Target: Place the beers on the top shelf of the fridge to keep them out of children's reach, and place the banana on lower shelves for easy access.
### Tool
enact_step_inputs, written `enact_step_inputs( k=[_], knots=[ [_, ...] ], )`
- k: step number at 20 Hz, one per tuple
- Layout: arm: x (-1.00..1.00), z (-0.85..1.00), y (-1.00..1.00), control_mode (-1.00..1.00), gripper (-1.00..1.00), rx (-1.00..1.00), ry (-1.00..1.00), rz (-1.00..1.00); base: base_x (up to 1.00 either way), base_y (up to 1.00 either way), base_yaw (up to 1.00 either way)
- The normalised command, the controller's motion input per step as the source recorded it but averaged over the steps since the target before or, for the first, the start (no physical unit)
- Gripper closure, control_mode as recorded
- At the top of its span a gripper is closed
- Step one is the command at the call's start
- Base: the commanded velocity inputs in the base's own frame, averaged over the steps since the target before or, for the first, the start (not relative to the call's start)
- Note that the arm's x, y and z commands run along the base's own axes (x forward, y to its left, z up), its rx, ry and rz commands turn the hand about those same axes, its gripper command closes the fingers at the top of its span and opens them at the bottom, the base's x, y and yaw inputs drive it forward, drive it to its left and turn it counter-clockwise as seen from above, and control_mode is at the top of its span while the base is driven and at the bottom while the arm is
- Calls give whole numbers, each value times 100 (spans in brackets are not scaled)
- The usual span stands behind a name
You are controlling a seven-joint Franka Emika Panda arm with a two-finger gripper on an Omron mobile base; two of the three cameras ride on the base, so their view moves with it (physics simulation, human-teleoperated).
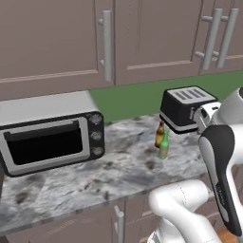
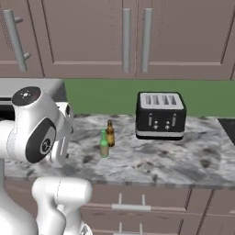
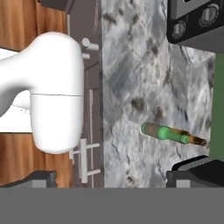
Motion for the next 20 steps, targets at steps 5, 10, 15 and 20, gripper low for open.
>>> enact_step_inputs(
  k=[5,10,15,20],
  knots=[
    [0,0,0,100,-100,0,0,0,4,-24,24],
    [0,-22,-17,-100,-100,0,-5,3,0,-5,4],
    [0,-36,-27,-100,-100,5,-10,-1,0,0,0],
    [4,-24,-17,-100,-100,16,-7,-4,0,0,0]
  ],
)
